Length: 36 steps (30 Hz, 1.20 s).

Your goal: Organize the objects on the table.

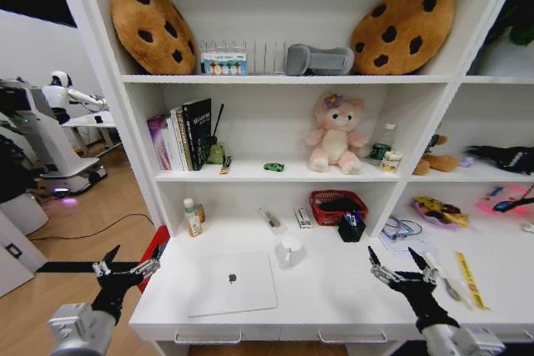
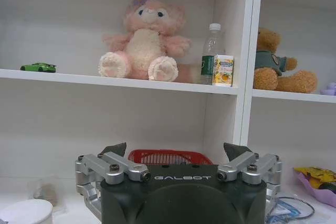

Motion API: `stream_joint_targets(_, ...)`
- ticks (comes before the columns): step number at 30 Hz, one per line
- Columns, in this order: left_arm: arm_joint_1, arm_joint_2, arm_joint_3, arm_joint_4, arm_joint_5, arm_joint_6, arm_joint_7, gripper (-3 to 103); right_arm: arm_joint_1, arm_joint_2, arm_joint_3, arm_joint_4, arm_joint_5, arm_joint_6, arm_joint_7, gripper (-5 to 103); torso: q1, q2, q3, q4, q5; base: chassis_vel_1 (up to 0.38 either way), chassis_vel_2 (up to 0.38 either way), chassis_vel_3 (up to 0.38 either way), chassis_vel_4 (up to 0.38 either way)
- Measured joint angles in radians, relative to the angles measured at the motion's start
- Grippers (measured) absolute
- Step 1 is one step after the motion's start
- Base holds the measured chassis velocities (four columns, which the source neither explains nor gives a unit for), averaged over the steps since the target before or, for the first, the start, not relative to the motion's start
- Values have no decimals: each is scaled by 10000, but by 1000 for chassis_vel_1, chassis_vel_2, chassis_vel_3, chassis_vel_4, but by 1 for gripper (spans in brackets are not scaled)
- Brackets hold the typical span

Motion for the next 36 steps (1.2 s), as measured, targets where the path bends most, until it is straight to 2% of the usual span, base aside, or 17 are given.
stream_joint_targets(14, 0, 0, -1, 0, 0, 0, 1, 100, 0, 0, 0, 1, 0, 0, 0, 100, -3, 2, -1, 1, -4, 164, -166, -183, 183)
stream_joint_targets(15, 0, 0, 0, 0, 0, -1, 0, 100, 1, 0, 0, 1, 1, 0, 0, 100, -2, 0, 0, 0, 5, 256, -235, -284, 286)
stream_joint_targets(19, 0, 1, -1, 0, 0, -1, 2, 100, 0, 0, 0, 2, 0, -1, 1, 100, -5, 3, -3, 0, -4, 283, -294, -304, 282)
stream_joint_targets(29, 1, 0, -1, -1, -1, -1, 2, 100, -3, 0, 0, 1, 0, 0, 1, 100, -12, 6, -4, -1, 2, 281, -275, -307, 288)
stream_joint_targets(32, 2, -1, -2, -1, 0, -1, -3, 100, -2, 1, -1, 2, 0, 0, 0, 100, -13, 9, -6, 4, -5, 25, -28, -170, 129)
stream_joint_targets(33, 2, 0, 0, 0, 0, -1, -3, 100, -3, 0, -1, 2, 0, 0, 0, 100, -11, 6, -3, -3, -9, 21, 60, -27, 54)
stream_joint_targets(36, 1, 0, 0, -2, 0, -1, -2, 100, 0, 1, 0, 1, 0, 0, 1, 100, -6, 2, -1, -3, 6, -50, -14, -18, -1)
